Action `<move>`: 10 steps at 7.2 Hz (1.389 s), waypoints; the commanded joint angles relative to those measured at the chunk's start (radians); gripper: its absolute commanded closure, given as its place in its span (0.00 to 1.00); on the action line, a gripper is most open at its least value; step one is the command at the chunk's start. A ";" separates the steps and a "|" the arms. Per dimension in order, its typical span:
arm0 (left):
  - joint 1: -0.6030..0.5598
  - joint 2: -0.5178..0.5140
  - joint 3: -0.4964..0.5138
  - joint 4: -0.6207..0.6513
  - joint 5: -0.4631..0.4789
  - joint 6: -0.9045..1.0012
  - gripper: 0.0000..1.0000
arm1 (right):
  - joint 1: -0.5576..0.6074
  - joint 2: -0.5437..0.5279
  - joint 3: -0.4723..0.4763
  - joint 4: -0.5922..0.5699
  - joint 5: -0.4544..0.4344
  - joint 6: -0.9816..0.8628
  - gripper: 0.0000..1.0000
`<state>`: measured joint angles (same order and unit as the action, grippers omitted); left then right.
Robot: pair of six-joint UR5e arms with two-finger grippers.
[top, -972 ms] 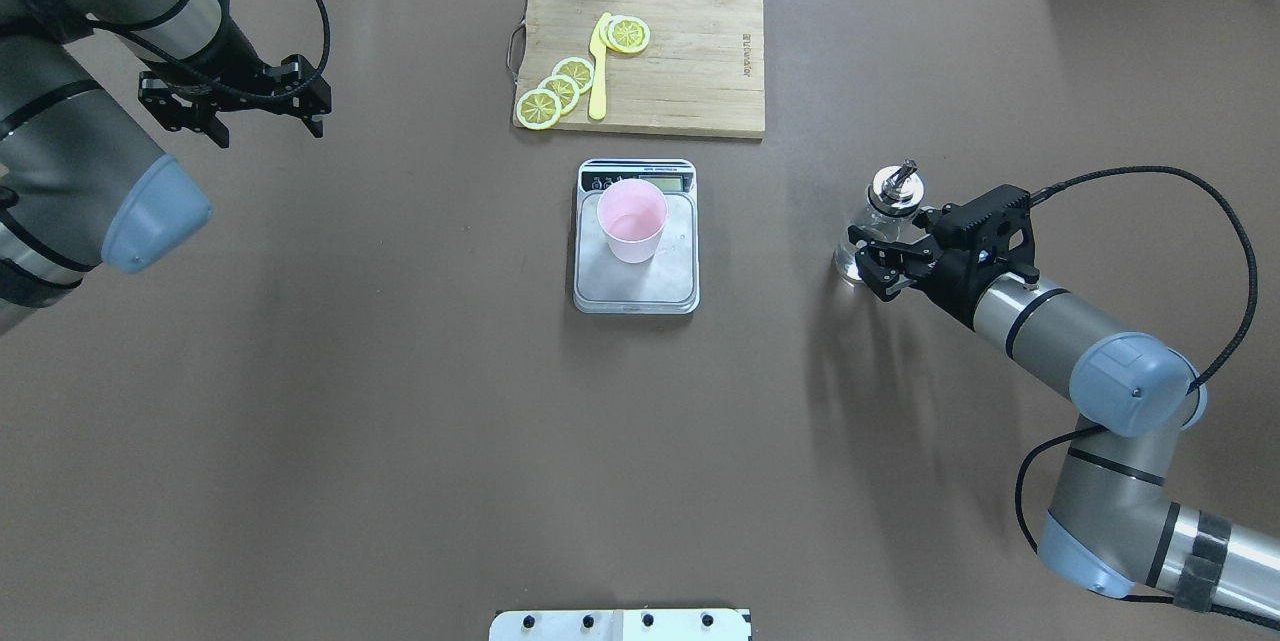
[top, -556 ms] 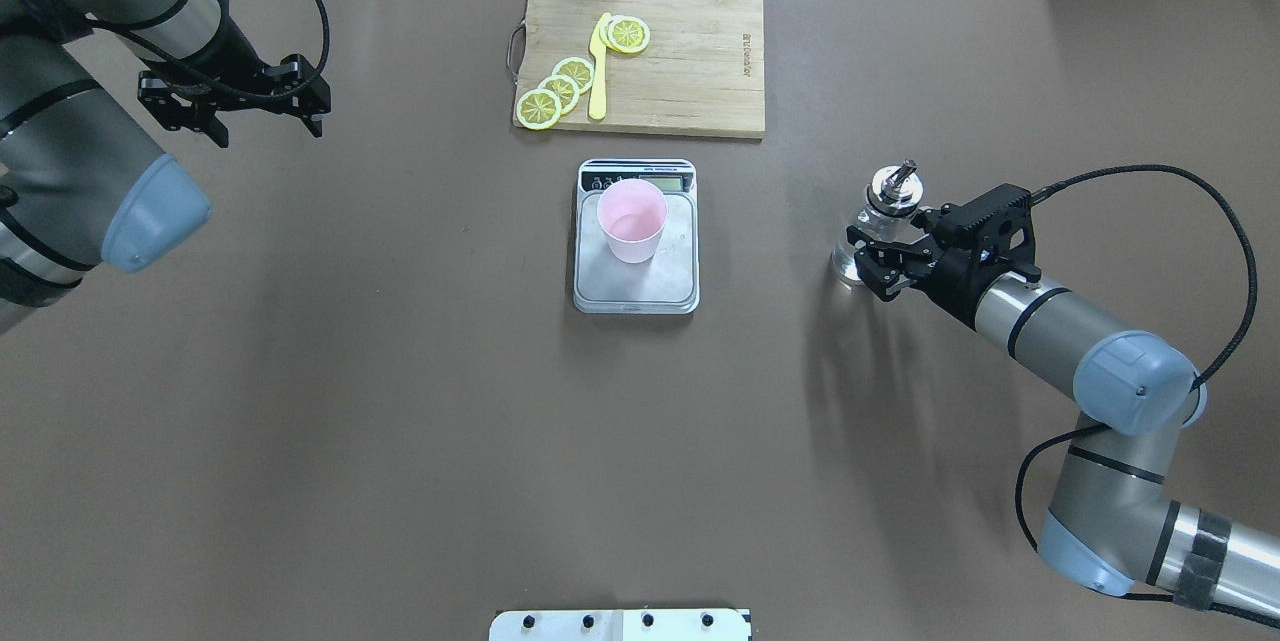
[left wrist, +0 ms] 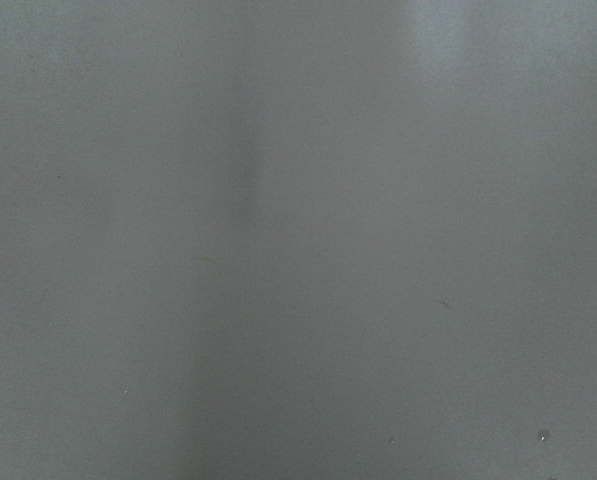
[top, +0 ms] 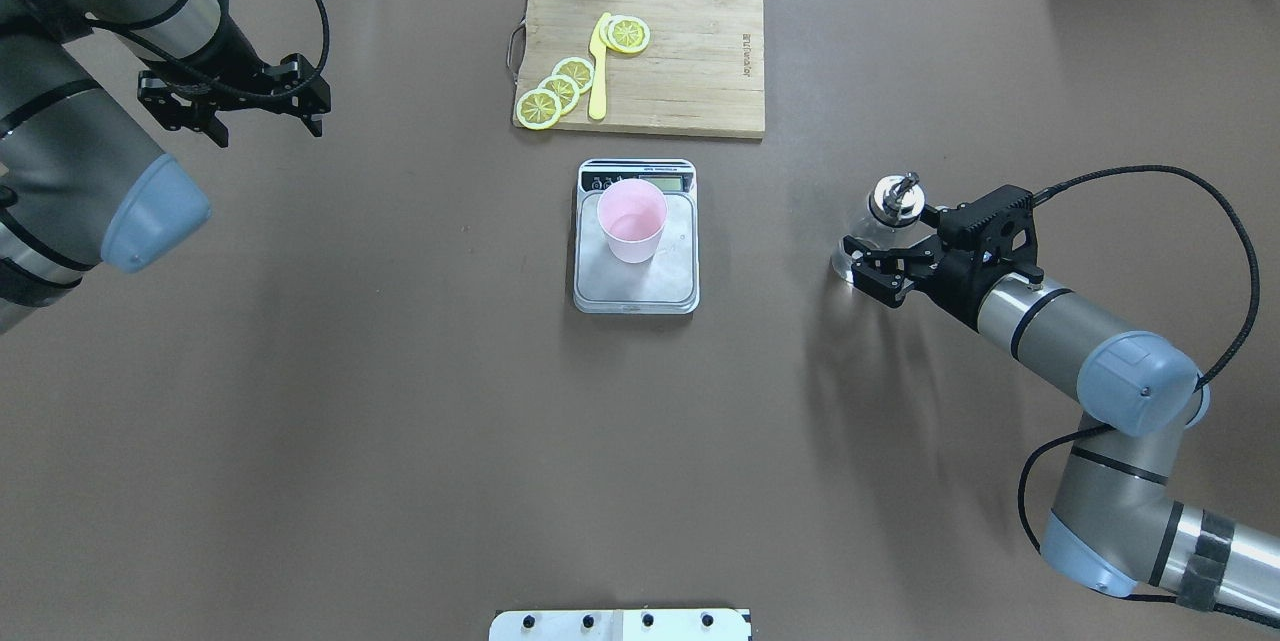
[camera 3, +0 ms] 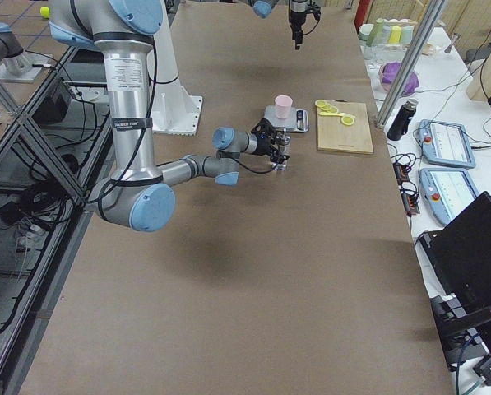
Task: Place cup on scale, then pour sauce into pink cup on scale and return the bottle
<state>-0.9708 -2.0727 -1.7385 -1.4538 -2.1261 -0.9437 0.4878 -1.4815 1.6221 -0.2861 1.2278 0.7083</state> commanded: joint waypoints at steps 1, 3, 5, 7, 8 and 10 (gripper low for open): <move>0.001 -0.001 -0.001 0.001 0.000 -0.003 0.02 | -0.003 -0.075 0.039 0.001 0.001 0.016 0.00; 0.001 0.000 -0.001 0.001 0.000 -0.003 0.02 | -0.043 -0.155 0.119 0.001 0.004 0.126 0.00; 0.007 -0.006 -0.001 -0.002 0.000 -0.036 0.02 | -0.052 -0.251 0.223 -0.010 0.086 0.137 0.00; 0.039 -0.042 -0.007 -0.008 -0.002 -0.067 0.02 | 0.112 -0.270 0.248 -0.091 0.340 0.137 0.00; 0.050 -0.064 -0.018 -0.007 0.000 -0.091 0.02 | 0.332 -0.258 0.243 -0.182 0.632 0.122 0.00; 0.043 -0.058 -0.062 0.001 0.002 -0.093 0.02 | 0.710 -0.145 0.226 -0.591 1.076 -0.081 0.00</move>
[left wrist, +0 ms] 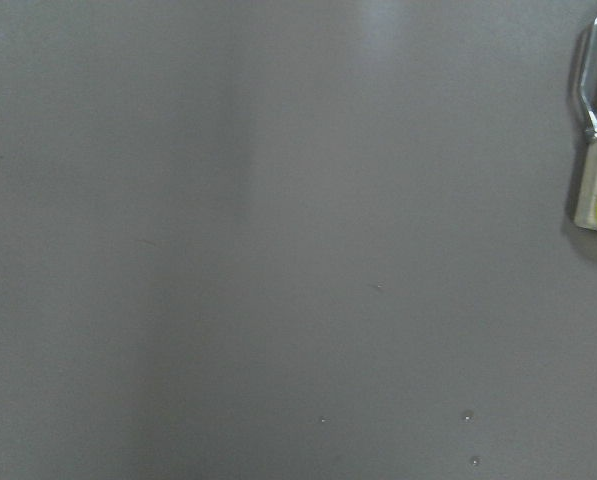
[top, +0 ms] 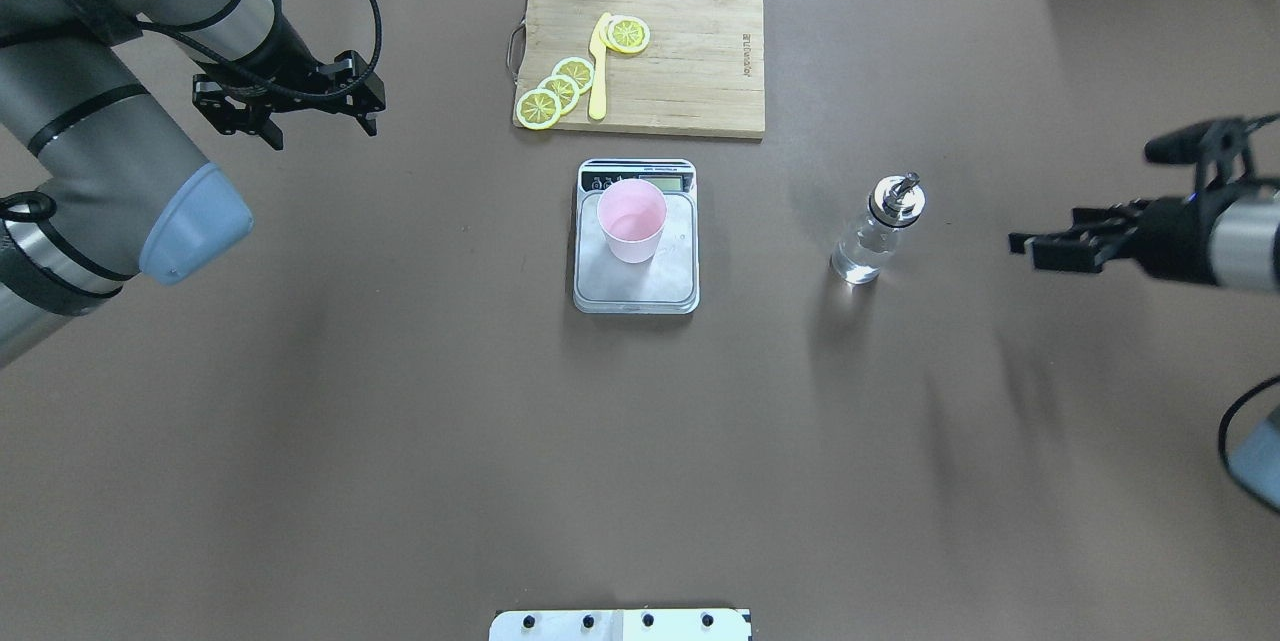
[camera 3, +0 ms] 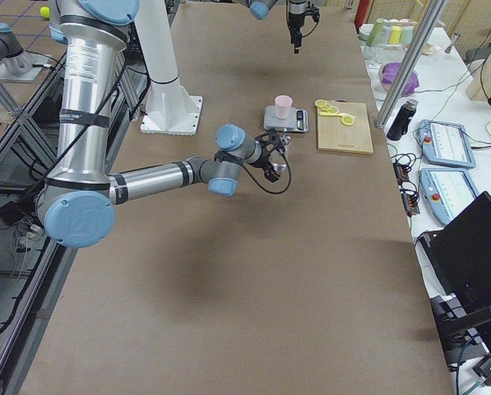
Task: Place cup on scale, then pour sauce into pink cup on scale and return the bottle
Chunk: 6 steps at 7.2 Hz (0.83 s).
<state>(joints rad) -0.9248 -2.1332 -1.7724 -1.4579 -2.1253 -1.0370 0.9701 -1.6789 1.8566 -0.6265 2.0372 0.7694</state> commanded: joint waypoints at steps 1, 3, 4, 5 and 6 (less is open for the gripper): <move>-0.067 0.012 -0.044 0.016 0.001 0.027 0.02 | 0.316 0.057 -0.004 -0.539 0.300 -0.418 0.00; -0.251 0.207 -0.072 0.101 -0.002 0.557 0.02 | 0.407 0.123 -0.066 -0.935 0.185 -0.793 0.00; -0.407 0.206 0.071 0.100 -0.014 0.788 0.02 | 0.474 0.170 -0.183 -0.979 0.260 -0.803 0.00; -0.505 0.225 0.118 0.096 -0.018 0.925 0.02 | 0.540 0.201 -0.311 -0.987 0.378 -0.808 0.00; -0.557 0.318 0.122 0.059 -0.040 0.996 0.02 | 0.577 0.203 -0.368 -0.984 0.403 -0.808 0.00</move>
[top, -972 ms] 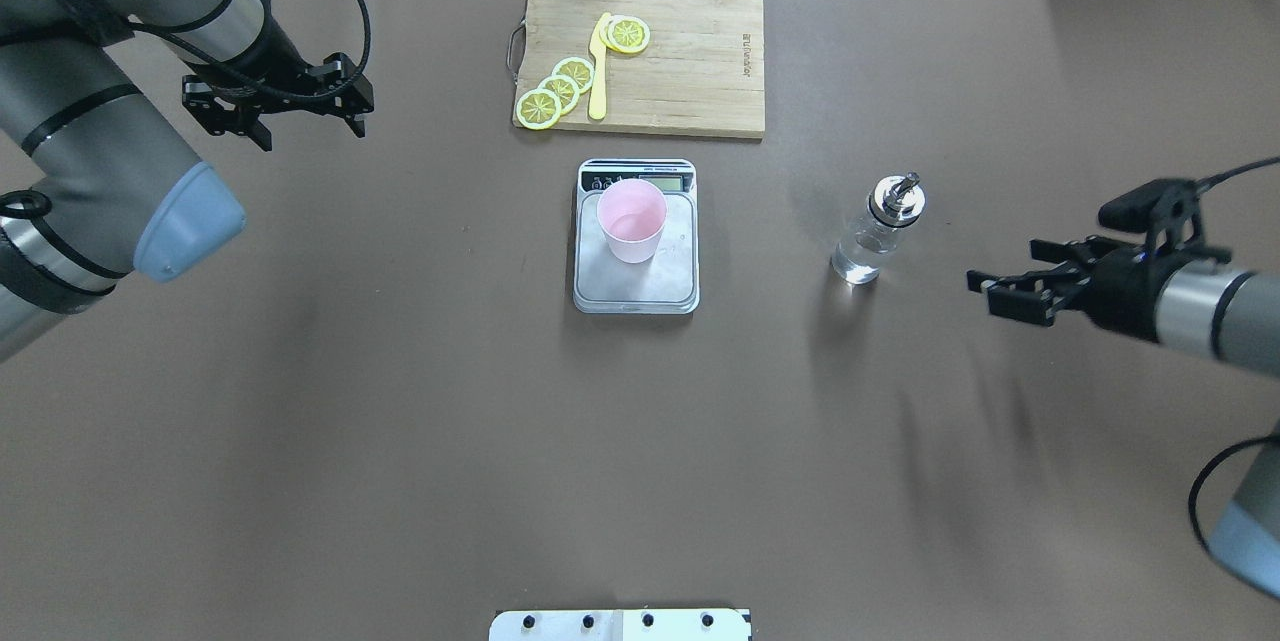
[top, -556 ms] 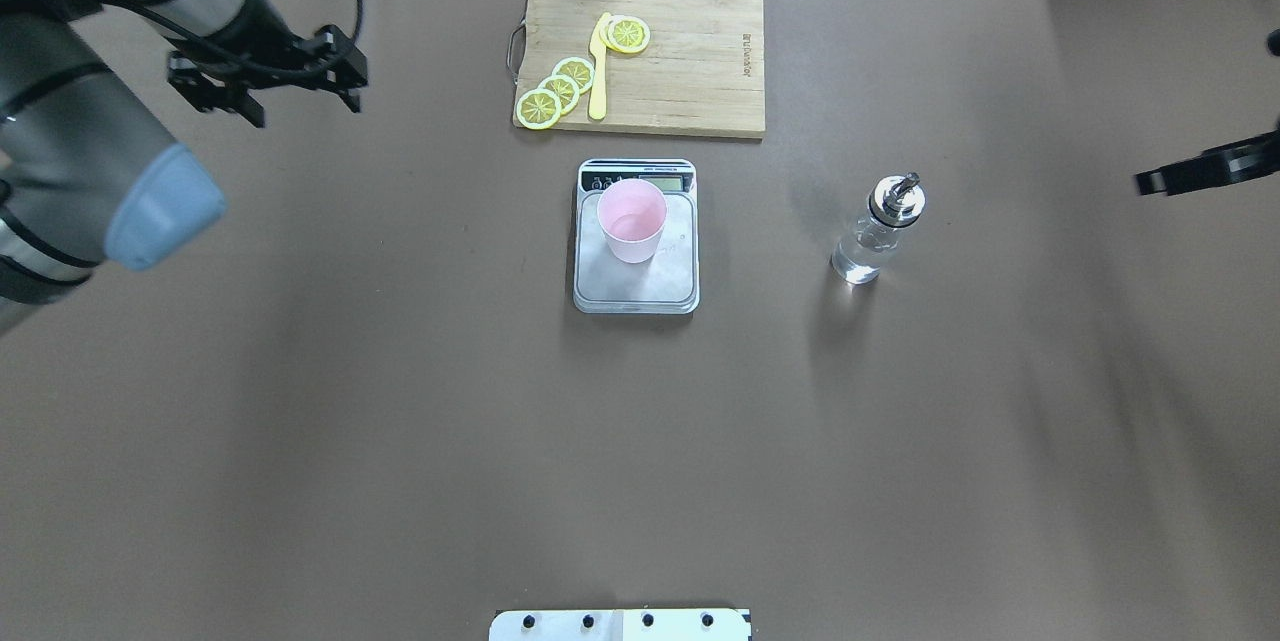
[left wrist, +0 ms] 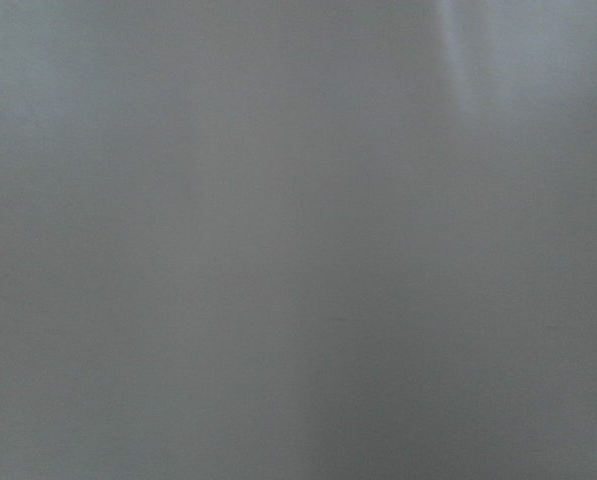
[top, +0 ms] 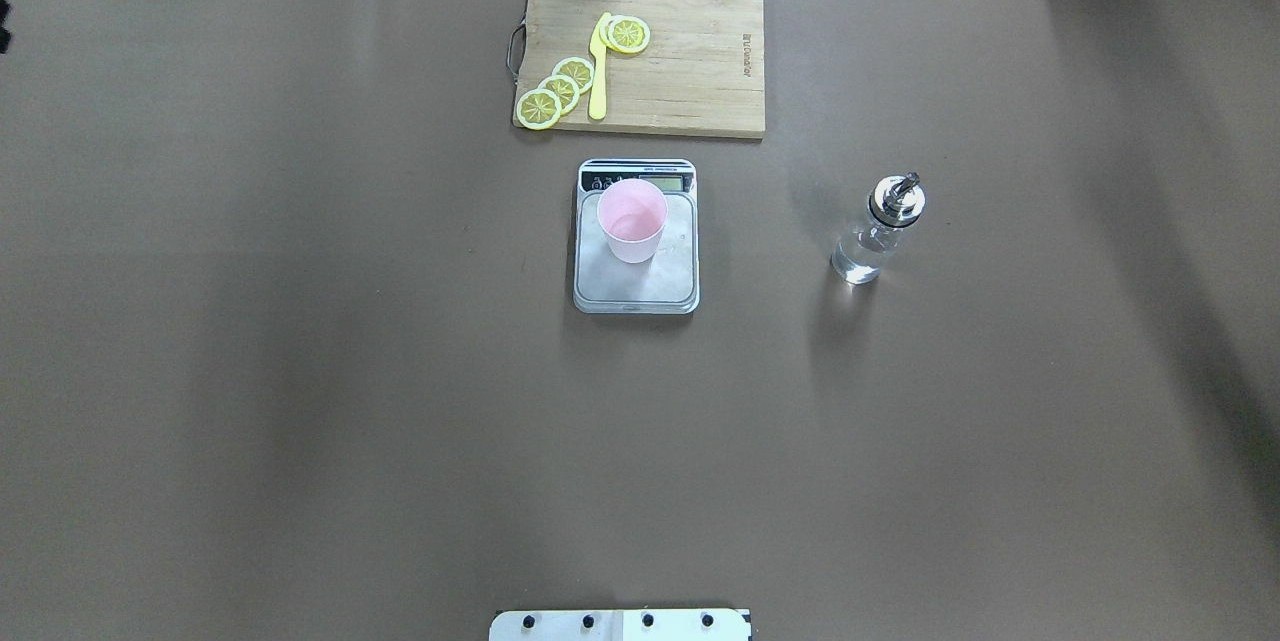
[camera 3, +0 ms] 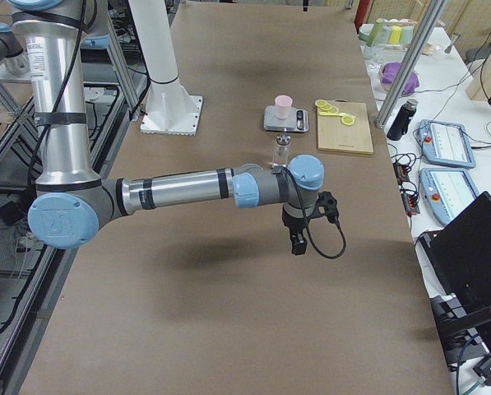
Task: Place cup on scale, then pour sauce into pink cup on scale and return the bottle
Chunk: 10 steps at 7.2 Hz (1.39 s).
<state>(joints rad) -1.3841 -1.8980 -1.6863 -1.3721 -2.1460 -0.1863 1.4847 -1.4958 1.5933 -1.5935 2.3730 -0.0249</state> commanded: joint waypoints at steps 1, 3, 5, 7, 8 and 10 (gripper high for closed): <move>-0.154 0.123 0.075 -0.077 -0.035 0.166 0.02 | 0.072 0.016 -0.108 -0.019 0.063 -0.013 0.00; -0.194 0.198 0.112 -0.093 -0.147 0.168 0.02 | 0.100 0.012 -0.124 -0.019 0.066 -0.013 0.00; -0.193 0.198 0.122 -0.088 -0.146 0.166 0.02 | 0.111 0.019 -0.110 -0.019 0.069 -0.001 0.00; -0.193 0.198 0.120 -0.087 -0.147 0.166 0.02 | 0.111 0.017 -0.110 -0.019 0.072 -0.001 0.00; -0.193 0.198 0.119 -0.087 -0.147 0.166 0.02 | 0.114 0.016 -0.108 -0.017 0.074 -0.001 0.00; -0.193 0.198 0.119 -0.087 -0.147 0.166 0.02 | 0.114 0.015 -0.108 -0.016 0.074 -0.001 0.00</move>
